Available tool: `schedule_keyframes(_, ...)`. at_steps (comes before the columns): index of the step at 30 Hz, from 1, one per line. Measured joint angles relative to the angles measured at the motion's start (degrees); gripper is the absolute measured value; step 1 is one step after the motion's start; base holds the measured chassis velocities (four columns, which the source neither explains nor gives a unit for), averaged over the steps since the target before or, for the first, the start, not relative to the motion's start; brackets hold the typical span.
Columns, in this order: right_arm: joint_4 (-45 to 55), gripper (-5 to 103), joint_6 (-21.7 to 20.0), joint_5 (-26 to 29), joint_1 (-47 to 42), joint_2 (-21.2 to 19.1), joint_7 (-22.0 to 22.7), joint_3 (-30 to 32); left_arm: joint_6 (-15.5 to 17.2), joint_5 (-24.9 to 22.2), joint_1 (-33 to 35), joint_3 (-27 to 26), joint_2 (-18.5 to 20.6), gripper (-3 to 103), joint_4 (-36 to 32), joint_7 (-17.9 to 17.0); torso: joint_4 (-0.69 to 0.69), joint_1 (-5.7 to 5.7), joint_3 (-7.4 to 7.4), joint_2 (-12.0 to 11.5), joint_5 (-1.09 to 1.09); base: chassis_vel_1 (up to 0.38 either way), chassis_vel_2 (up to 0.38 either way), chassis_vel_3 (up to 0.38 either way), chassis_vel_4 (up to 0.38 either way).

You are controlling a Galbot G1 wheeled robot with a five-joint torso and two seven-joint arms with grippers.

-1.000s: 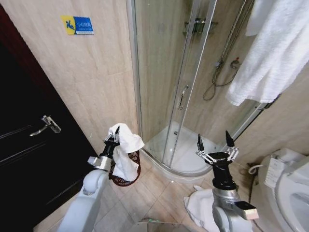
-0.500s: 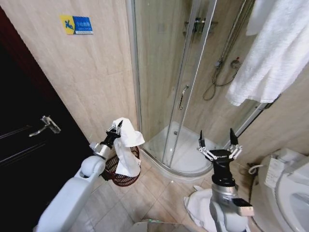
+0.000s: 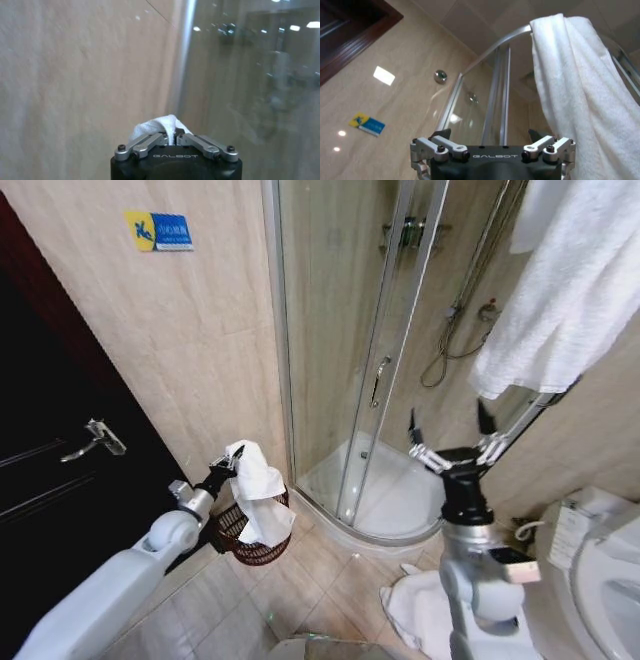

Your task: Discard the used towel into the hamper.

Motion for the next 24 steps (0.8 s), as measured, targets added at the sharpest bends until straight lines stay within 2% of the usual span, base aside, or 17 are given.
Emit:
schedule_keyframes(1,1.39,100,-0.04,0.01,-0.67,0.27,-0.72,-0.54,0.13,-1.59,-1.82,0.22,1.42,3,0.21,-1.68,0.0,0.0,0.0,0.0,0.0,0.0,0.0,0.0,0.0)
schedule_keyframes(3,2.64,100,0.09,-0.21,-1.73,0.71,-1.72,-1.22,0.19,-2.92,-4.33,0.24,2.87,3,0.87,-2.93,-0.01,0.0,0.0,0.0,-0.01,0.0,0.0,0.0,0.0)
schedule_keyframes(8,3.3,100,1.59,-1.47,-3.06,1.52,-3.67,-1.94,0.27,-4.76,-9.28,1.49,5.15,3,1.74,-3.73,0.0,0.0,0.0,0.0,0.02,0.0,0.0,0.0,0.0)
schedule_keyframes(11,2.8,100,3.66,-2.28,-3.96,1.63,-4.99,-2.1,0.33,-5.31,-15.55,7.94,6.37,3,3.35,-3.78,0.01,0.0,0.0,0.0,0.0,0.0,0.0,0.0,0.0)
schedule_keyframes(12,2.8,100,3.66,-2.28,-3.96,1.63,-4.99,-2.1,0.33,-5.31,-15.55,7.94,6.37,3,3.35,-3.78,0.01,0.0,0.0,0.0,0.0,0.0,0.0,0.0,0.0)
schedule_keyframes(13,2.52,100,4.16,-2.41,-4.16,1.69,-5.22,-2.11,0.35,-5.58,-18.5,11.21,6.22,3,4.28,-4.14,0.0,0.0,0.0,0.0,0.01,0.0,0.0,0.0,0.0)
schedule_keyframes(15,1.89,100,5.17,-2.66,-4.47,1.9,-5.32,-2.1,0.43,-5.55,-22.19,15.55,4.95,3,6.06,-4.72,-0.01,0.0,0.0,0.0,0.01,0.0,0.0,0.0,0.0)
schedule_keyframes(16,1.89,100,5.17,-2.66,-4.47,1.9,-5.32,-2.1,0.43,-5.55,-22.19,15.55,4.95,3,6.06,-4.72,-0.01,0.0,0.0,0.0,0.01,0.0,0.0,0.0,0.0)
schedule_keyframes(19,0.55,100,6.29,-3.1,-4.75,2.32,-4.88,-2.17,0.85,-3.57,-25.32,20.31,0.38,3,9.9,-6.42,0.0,0.0,0.0,0.0,0.02,0.0,0.0,0.0,0.0)
schedule_keyframes(20,0.55,100,6.29,-3.1,-4.75,2.32,-4.88,-2.17,0.85,-3.57,-25.32,20.31,0.38,3,9.9,-6.42,0.0,0.0,0.0,0.0,0.02,0.0,0.0,0.0,0.0)
schedule_keyframes(22,-0.95,100,7.04,-3.85,-4.67,3.12,-4.01,-2.27,0.32,-0.36,-27.8,24.16,-5.84,3,15.28,-7.4,0.01,0.0,0.0,0.0,-0.02,0.0,0.0,0.0,0.0)
schedule_keyframes(23,-1.3,100,7.12,-3.98,-4.69,3.19,-3.87,-2.28,-0.01,0.4,-28.56,25.07,-7.52,3,16.83,-7.44,0.0,0.0,0.0,0.0,-0.02,0.0,0.0,0.0,0.0)
schedule_keyframes(24,-1.3,100,7.12,-3.98,-4.69,3.19,-3.87,-2.28,-0.01,0.4,-28.56,25.07,-7.52,3,16.83,-7.44,0.0,0.0,0.0,0.0,-0.02,0.0,0.0,0.0,0.0)
